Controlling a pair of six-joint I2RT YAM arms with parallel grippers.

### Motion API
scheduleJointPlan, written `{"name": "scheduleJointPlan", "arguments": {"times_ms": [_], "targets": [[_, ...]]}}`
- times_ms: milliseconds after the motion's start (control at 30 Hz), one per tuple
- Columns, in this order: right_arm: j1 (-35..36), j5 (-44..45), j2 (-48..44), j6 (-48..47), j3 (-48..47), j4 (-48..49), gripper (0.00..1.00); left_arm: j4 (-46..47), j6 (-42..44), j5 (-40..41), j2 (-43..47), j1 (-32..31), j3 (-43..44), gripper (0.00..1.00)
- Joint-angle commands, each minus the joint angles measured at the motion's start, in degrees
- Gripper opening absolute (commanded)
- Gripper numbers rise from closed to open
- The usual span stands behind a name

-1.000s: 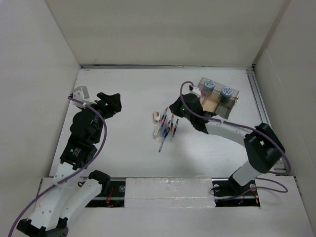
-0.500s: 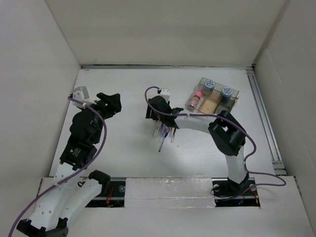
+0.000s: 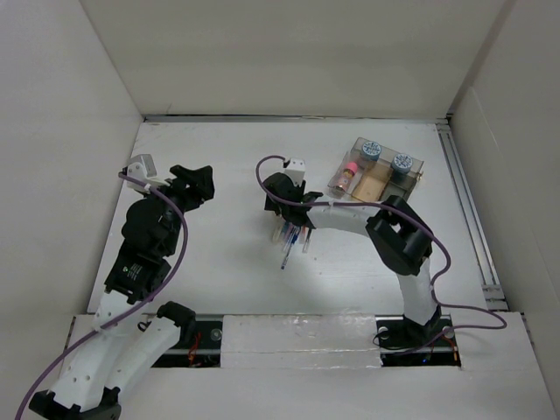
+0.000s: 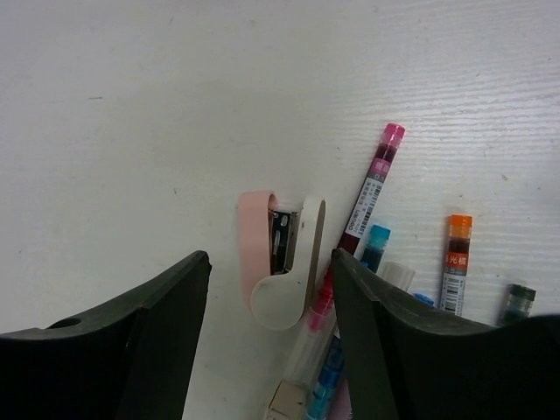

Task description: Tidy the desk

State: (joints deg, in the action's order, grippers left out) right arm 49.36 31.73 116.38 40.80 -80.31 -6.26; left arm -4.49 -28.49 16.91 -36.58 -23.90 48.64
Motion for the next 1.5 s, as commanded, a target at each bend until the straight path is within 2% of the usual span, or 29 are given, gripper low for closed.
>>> {"name": "scheduleJointPlan", "arguments": {"times_ms": [0, 200, 233, 333, 433, 600, 633, 733, 833, 867, 967, 1133, 1400, 1467], "targets": [[0.6, 0.4, 1.7, 1.0, -3.2, -1.7, 0.63, 2.3, 0.5, -0.6, 0.5, 0.3, -0.1, 0.69], [0.6, -0.8, 4.4, 1.1, -4.2, 0.0, 0.62, 2.1, 0.6, -0.6, 0.5, 0.3, -0.1, 0.69], [0.6, -0.7, 4.6, 1.0, -4.7, 0.0, 0.52, 2.5, 0.7, -0.7, 0.8, 0.3, -0.3, 0.69], [0.6, -0.1, 4.6, 1.3, -4.9, 0.6, 0.39, 2.6, 0.7, -0.9, 0.3, 0.3, 0.0, 0.69], [0.6, -0.3, 2.2, 2.8, -4.6, 1.7, 0.3, 2.2, 0.7, -0.8, 0.5, 0.3, -0.2, 0.68], [0.6, -0.8, -8.4, 4.2, 2.0, 10.6, 0.3, 1.9, 0.7, -1.2, 0.0, 0.3, 0.0, 0.68], [-1.7, -0.8, -14.4, 5.1, 5.7, 12.0, 0.3, 2.5, 0.7, -1.1, 0.8, 0.3, -0.3, 0.69], [-3.4, 0.6, -18.4, 6.2, 8.8, 13.0, 0.3, 2.9, 0.7, -1.2, 0.8, 0.3, -0.5, 0.68], [-8.8, 1.6, -25.5, 9.0, 16.6, 14.5, 0.3, 2.0, 0.7, -1.6, 0.7, 0.3, -0.1, 0.68], [-12.8, 1.2, -28.7, 11.3, 20.8, 15.3, 0.3, 2.6, 0.7, -1.6, 1.1, 0.3, -0.4, 0.68], [-18.9, -3.1, -34.0, 15.0, 26.1, 15.4, 0.3, 2.8, 0.7, -1.9, 1.0, 0.3, -0.4, 0.68], [-30.5, -6.1, -36.1, 17.2, 33.1, 14.5, 0.31, 3.2, 0.7, -2.2, 0.6, 0.3, -0.5, 0.68], [-37.7, -12.8, -30.9, 15.7, 30.7, 15.1, 0.33, 3.1, 0.8, -2.5, -0.4, 0.3, 0.0, 0.68], [-38.2, -12.7, -29.0, 15.2, 29.5, 15.7, 0.4, 2.5, 0.9, -2.4, -0.8, 0.3, 0.1, 0.68]]}}
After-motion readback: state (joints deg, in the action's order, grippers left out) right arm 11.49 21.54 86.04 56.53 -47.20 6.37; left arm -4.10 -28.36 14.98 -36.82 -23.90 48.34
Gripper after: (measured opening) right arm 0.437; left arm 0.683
